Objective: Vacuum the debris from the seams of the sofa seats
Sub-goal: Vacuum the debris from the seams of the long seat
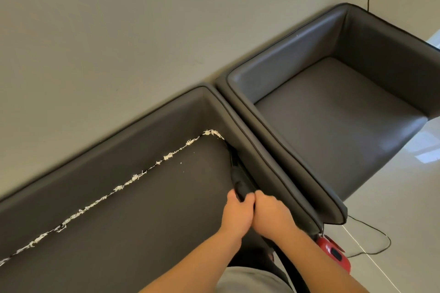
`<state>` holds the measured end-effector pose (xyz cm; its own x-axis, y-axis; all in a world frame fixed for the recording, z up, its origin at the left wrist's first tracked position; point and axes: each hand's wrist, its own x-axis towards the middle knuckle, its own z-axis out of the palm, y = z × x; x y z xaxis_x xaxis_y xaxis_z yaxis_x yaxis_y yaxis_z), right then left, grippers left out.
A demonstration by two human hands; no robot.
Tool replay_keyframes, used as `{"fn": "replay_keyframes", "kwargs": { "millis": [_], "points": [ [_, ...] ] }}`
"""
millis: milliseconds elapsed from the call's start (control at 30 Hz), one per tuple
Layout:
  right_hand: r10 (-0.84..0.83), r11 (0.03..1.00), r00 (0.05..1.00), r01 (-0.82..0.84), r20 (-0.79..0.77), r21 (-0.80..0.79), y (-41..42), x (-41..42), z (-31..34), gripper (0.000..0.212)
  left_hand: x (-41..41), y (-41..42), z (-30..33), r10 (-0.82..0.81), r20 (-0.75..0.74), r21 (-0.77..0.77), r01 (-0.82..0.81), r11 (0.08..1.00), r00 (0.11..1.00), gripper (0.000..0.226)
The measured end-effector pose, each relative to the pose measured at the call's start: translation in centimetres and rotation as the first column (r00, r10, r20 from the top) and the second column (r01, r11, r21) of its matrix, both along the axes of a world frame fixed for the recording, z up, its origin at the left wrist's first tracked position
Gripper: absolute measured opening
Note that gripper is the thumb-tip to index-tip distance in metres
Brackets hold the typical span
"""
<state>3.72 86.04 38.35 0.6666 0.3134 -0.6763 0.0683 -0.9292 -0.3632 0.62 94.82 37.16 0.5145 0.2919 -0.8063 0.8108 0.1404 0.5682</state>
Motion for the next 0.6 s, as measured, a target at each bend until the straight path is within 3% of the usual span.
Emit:
{"fn": "replay_keyframes", "kwargs": {
  "millis": [67, 167, 367, 500, 600],
  "points": [
    [-0.006, 0.999, 1.000, 0.005, 0.023, 0.051, 1.3, 1.5, 1.8, 0.020, 0.7, 1.1, 1.3, 0.142, 0.095, -0.038, -0.139, 0.990, 0.985, 0.039],
    [-0.019, 0.996, 0.997, 0.013, 0.076, 0.085, 2.5, 2.5, 3.2, 0.019, 1.8, 2.4, 2.6, 0.207, 0.168, -0.089, -0.194, 0.977, 0.964, 0.044],
    [0.030, 0.999, 0.999, -0.029, 0.031, -0.032, 4.7, 3.6, 2.0, 0.029, 2.8, 4.5, 1.9, 0.154, 0.075, -0.050, -0.151, 0.987, 0.985, 0.023],
    [0.084, 0.995, 0.996, -0.083, 0.007, -0.063, 5.8, 4.2, 0.4, 0.025, 3.1, 5.2, 1.0, 0.096, 0.056, 0.024, -0.098, 0.995, 0.994, 0.043],
    [0.000, 1.000, 0.998, -0.001, -0.064, -0.006, 5.6, 5.0, -0.3, 0.017, 3.4, 5.5, 0.4, 0.029, 0.034, 0.056, -0.030, 0.998, 0.999, 0.059]
  ]
}}
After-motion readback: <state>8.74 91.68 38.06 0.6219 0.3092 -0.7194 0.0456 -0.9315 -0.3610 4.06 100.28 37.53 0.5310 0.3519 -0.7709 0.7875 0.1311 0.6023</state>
